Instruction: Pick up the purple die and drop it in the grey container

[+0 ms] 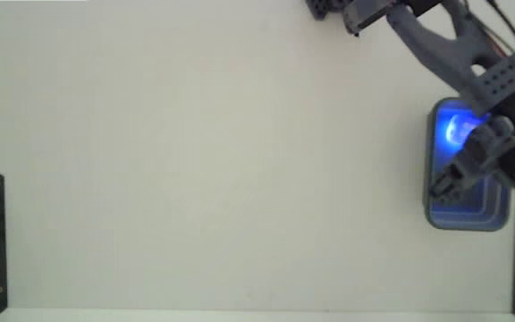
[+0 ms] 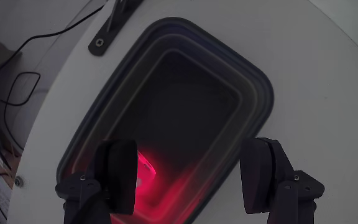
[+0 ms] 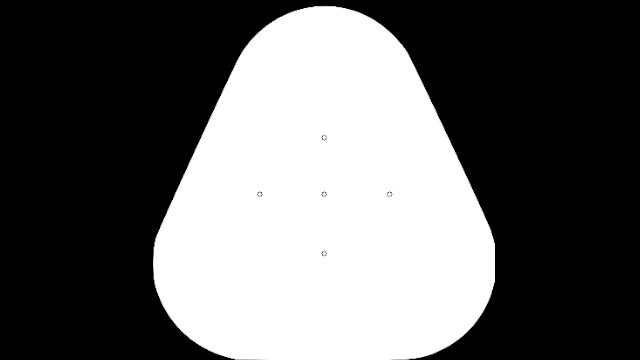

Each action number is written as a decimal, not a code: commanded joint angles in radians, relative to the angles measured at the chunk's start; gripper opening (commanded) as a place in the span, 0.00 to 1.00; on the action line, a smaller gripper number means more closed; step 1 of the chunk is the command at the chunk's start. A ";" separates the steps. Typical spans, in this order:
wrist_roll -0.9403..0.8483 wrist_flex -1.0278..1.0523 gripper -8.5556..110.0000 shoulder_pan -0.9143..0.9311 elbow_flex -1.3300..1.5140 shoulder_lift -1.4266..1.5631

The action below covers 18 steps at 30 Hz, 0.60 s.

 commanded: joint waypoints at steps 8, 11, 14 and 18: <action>0.005 -0.011 1.00 0.075 0.096 0.175; 0.005 -0.010 1.00 0.102 0.131 0.210; 0.005 -0.010 1.00 0.131 0.169 0.248; 0.005 -0.010 1.00 0.172 0.223 0.302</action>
